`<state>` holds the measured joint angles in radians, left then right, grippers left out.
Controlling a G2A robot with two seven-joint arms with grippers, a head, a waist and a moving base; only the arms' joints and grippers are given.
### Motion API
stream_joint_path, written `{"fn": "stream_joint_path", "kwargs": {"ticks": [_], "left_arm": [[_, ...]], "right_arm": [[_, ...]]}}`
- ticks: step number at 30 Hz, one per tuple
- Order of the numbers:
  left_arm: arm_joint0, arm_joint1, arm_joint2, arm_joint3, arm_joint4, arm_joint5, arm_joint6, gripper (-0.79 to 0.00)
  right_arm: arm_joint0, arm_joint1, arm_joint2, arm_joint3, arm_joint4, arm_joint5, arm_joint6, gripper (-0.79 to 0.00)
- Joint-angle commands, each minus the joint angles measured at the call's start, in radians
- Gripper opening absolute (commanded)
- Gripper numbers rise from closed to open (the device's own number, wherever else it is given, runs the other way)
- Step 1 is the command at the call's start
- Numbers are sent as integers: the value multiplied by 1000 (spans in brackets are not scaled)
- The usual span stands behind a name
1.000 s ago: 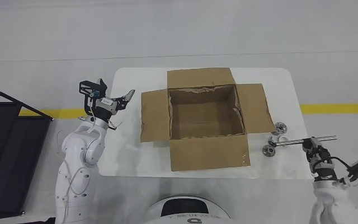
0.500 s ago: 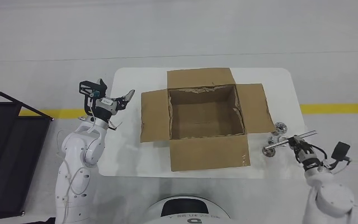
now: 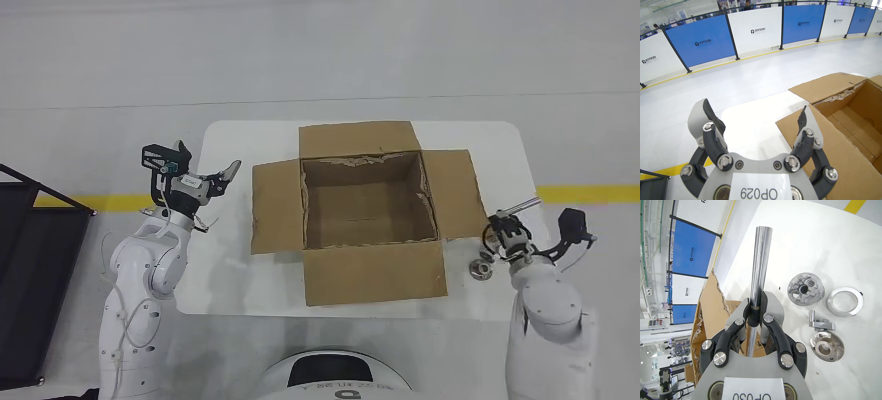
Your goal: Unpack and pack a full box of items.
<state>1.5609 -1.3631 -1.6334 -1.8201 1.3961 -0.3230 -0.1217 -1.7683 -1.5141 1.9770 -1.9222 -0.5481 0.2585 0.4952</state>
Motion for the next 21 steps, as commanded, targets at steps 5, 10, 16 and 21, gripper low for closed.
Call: {"fn": "stream_joint_path", "kwargs": {"ticks": [5,10,16,21], "left_arm": [[0,0,0,0,0,0,0,0],[0,0,0,0,0,0,0,0],[0,0,0,0,0,0,0,0],[0,0,0,0,0,0,0,0]], "right_arm": [[-27,2,40,20,80,-15,-30,-785],[-70,9,134,63,210,-91,-5,-785],[-111,30,255,172,325,-252,122,-785],[-105,53,337,285,342,-285,177,-785]]}}
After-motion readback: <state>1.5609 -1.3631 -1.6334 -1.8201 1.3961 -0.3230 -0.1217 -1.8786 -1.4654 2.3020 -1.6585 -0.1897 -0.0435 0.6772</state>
